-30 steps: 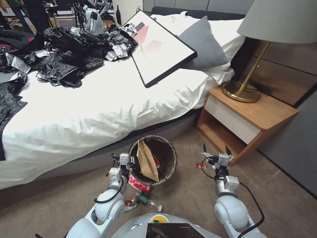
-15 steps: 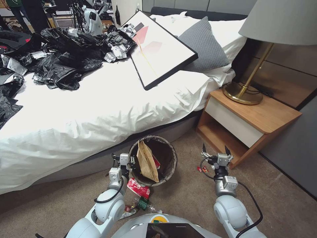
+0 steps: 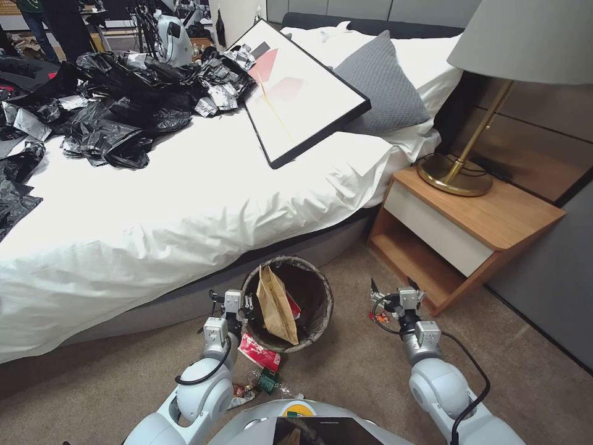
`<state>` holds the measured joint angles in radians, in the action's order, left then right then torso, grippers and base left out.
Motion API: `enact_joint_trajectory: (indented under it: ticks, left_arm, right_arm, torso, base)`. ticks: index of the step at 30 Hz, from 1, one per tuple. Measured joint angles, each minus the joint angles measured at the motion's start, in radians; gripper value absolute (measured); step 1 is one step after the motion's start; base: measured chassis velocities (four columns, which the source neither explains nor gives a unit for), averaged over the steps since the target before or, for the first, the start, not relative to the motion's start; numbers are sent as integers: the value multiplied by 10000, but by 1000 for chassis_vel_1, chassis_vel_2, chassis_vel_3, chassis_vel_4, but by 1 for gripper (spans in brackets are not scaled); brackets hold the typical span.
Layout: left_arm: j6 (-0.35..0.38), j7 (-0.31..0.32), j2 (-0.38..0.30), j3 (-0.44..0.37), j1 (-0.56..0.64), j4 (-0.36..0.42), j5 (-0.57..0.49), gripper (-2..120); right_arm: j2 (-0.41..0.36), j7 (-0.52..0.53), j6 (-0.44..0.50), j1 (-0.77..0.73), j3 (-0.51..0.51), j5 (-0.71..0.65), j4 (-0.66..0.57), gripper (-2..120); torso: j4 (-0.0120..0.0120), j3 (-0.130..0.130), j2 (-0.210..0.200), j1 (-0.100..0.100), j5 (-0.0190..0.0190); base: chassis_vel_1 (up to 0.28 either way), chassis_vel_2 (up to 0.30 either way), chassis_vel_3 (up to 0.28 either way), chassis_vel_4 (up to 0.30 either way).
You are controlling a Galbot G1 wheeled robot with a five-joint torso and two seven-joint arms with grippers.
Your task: Pick up the trash bin, then pick up the garbage from the floor and place it into the trash bin.
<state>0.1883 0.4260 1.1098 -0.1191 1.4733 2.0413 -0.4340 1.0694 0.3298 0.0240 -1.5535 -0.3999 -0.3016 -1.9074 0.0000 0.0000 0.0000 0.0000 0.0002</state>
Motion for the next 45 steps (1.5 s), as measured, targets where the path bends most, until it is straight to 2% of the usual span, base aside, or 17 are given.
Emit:
enact_joint_trajectory:
  ticks: [2, 9, 15, 24, 37, 40, 45]
  left_arm:
    - [-8, 0, -16, 6, 70, 39, 38, 0]
    - [-48, -1, -33, 162, 197, 59, 224, 0]
    - [-50, 0, -47, 320, 161, 36, 257, 0]
    - [-51, -1, -71, 403, 116, -20, 270, 0]
    - [-52, -1, -63, 410, 85, -61, 274, 0]
    - [-52, 3, -50, 420, 31, -88, 273, 0]
    - [-48, 4, -47, 421, -11, -131, 266, 0]
  right_arm:
    - [-456, -242, -122, 319, 270, -667, 510, 100]
    - [-1375, -1182, -485, 1110, 936, -1581, 1996, 100]
    - [-1638, -1725, -655, 1475, 1123, -1765, 2755, 100]
    - [-1718, -2609, -165, 2161, 1650, -1682, 4530, 100]
    - [-1613, -2996, 188, 2559, 1890, -1604, 5280, 100]
    - [-1433, -3363, 469, 3020, 2050, -1489, 6041, 100]
    - [-1255, -3533, 601, 3383, 2132, -1462, 6599, 100]
  torso:
    - [0, 0, 0, 0, 0]
    - [0, 0, 0, 0, 0]
    - [0, 0, 0, 0, -2]
    - [-2, 0, 0, 0, -1]
    - [0, 0, 0, 0, -2]
    - [1, 1, 0, 0, -1]
    - [-1, 1, 0, 0, -3]
  base:
    - [0, 0, 0, 0]
    - [0, 0, 0, 0]
    - [0, 0, 0, 0]
    - [0, 0, 0, 0]
    - [0, 0, 0, 0]
    - [0, 0, 0, 0]
    - [0, 0, 0, 0]
